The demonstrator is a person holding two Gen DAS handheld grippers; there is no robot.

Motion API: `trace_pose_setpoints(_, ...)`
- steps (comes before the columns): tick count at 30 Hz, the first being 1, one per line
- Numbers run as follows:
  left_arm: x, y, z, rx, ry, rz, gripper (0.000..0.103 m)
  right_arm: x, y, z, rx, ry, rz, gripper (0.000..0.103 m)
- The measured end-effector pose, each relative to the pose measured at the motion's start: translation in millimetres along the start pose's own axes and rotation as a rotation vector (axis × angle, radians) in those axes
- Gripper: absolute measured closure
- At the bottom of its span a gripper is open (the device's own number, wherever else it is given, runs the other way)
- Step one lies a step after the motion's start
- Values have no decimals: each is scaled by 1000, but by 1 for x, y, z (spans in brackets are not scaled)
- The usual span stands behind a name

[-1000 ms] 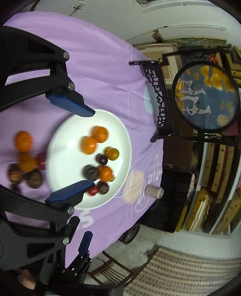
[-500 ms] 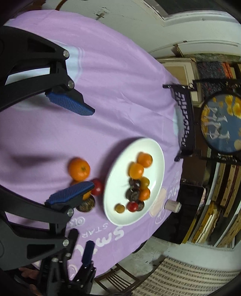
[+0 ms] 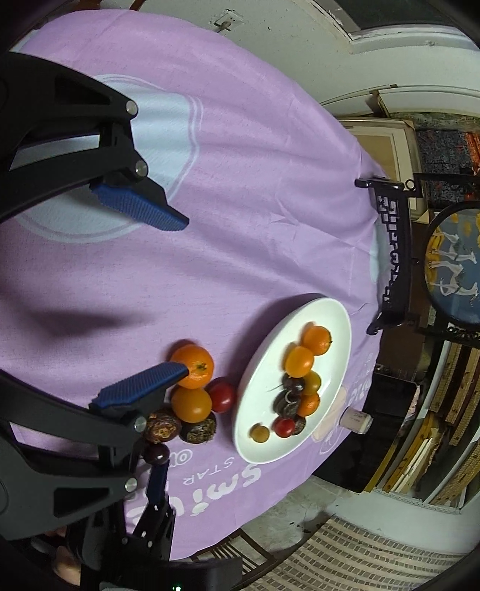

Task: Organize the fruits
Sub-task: 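Grasp a dark cherry with the right tool while the left tool grasps a mandarin, then carry the dark cherry and mandarin to the plate and release them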

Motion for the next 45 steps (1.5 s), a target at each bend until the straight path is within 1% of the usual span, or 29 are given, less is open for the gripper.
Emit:
trace_pose_setpoints(1,3,1,2,-8,0,10,28,1,0,0,0,-2,-2,71)
trace_pose_setpoints(4,11,2,11,-37,6,41,28,6,0,-3,5,-16,15,72)
trace_pose_setpoints(7,22,3,24,-73,7,73,28,15,0,-10,28,-6,34,72)
trace_pose_setpoints(13,43,-1,59,-144,9,121,28,37,2,-22,46,-20,87,72)
trace_pose_setpoints(15,47,-3,69,-158,-5,133,30,43,3,-24,48,-31,105,72)
trace_pose_setpoints(16,49,-7,73,-148,-29,149,31,45,3,-25,49,-33,112,72)
trace_pose_setpoints(17,51,-9,75,-145,-36,155,34,48,3,-26,50,-36,120,72)
trace_pose_setpoints(18,51,-12,78,-137,-37,157,36,50,4,-27,51,-40,129,72)
trace_pose_setpoints(20,51,-16,81,-127,-24,151,43,53,5,-28,52,-45,140,72)
trace_pose_setpoints(21,52,-18,80,-118,-7,147,55,54,5,-29,53,-49,145,72)
trace_pose_setpoints(22,53,-19,79,-110,15,144,65,54,5,-29,55,-51,146,72)
trace_pose_setpoints(29,51,-18,71,-94,68,101,66,49,5,-33,64,-55,133,72)
trace_pose_setpoints(34,53,-16,47,-62,83,86,66,46,2,-35,73,-46,125,72)
trace_pose_setpoints(37,54,-19,32,-36,91,87,66,42,-4,-38,87,-37,110,72)
trace_pose_setpoints(42,54,-42,12,24,87,102,66,37,-24,-45,129,-27,90,72)
trace_pose_setpoints(45,50,-65,9,49,61,117,66,35,-49,-50,169,-2,63,72)
Point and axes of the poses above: each gripper's, at about its wrist camera, not at the fingertips, and z roughly the way its jaws point, x to its right, y to its underside, the point moved 4 cm from there along z, roughly the way its jaws point, and after that the axes turned 15 degrees about z, right-handed, at the moved point
